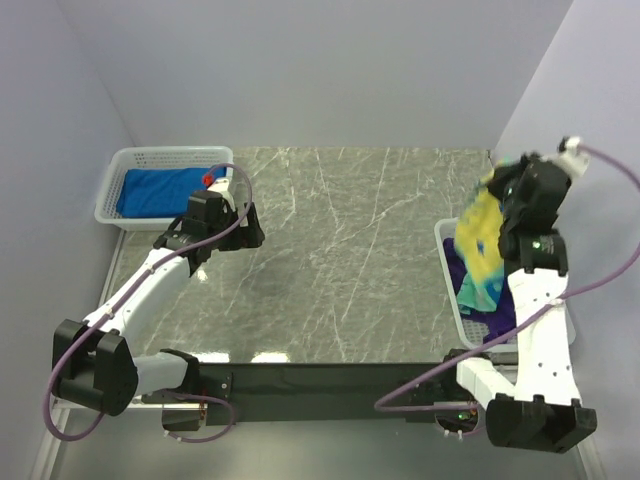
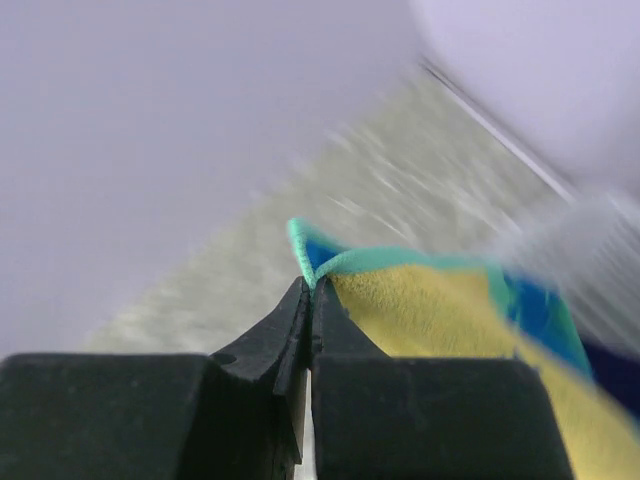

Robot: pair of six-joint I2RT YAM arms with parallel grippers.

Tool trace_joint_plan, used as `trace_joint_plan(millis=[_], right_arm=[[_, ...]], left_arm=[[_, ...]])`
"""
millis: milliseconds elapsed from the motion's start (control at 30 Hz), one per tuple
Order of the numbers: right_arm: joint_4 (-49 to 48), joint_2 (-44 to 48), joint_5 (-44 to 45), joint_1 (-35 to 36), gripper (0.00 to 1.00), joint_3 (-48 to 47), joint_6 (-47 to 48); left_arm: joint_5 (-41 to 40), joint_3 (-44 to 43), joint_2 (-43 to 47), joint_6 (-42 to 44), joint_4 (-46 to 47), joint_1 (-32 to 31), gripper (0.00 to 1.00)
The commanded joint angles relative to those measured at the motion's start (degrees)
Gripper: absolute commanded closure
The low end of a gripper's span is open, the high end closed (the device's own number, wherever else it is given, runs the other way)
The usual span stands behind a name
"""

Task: Fold and stack the towels
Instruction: Grab crumpled towel, then move the towel to the center of the board

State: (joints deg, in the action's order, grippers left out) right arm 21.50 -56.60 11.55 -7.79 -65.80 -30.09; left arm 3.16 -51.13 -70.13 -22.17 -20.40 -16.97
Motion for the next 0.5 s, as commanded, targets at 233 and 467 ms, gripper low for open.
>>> trace_joint_plan(millis=[233,467], right_arm=[[-10.5,-21.2,-18.0,18.6,1.00,-43.1,16.0],[-14.8,-23.7,-21.1,29.8,1.00,-47.2,19.4]], left_arm=[[-2.0,-1.4,0.3,0.1,1.1,-0.2,0.01],[-2.9,-1.4,0.8,-0.1,0.9,-0.2,0.01]])
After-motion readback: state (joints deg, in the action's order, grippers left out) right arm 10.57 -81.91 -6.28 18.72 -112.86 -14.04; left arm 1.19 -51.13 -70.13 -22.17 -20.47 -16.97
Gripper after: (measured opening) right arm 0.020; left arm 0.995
